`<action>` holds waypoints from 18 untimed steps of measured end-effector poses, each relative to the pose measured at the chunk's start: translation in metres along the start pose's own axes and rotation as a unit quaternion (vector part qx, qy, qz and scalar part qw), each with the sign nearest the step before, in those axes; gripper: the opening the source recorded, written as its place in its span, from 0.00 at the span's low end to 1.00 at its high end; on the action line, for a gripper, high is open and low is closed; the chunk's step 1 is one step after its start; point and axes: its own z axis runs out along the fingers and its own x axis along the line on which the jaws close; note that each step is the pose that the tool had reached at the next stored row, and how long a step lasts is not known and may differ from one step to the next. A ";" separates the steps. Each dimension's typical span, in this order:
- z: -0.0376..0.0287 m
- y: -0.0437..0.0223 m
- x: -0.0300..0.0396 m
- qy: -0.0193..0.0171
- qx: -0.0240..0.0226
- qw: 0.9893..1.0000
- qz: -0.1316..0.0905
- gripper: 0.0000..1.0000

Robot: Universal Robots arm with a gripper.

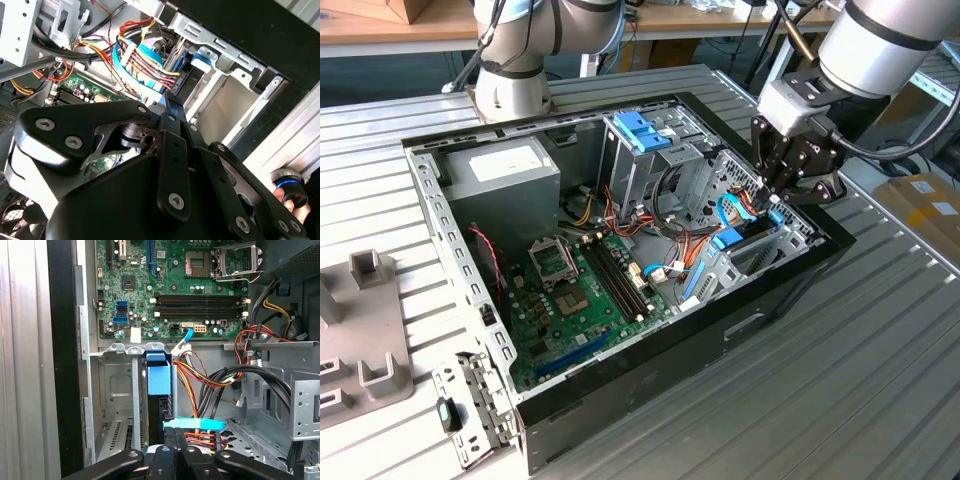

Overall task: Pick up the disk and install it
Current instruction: 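Insert the second disk wire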

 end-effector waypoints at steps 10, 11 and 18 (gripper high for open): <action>0.0057 -0.0024 0.0012 0.000 -0.001 1.000 0.000 0.11; 0.0070 -0.0019 0.0013 0.000 -0.001 1.000 0.000 0.11; 0.0132 0.0007 0.0018 0.000 -0.001 1.000 0.000 0.11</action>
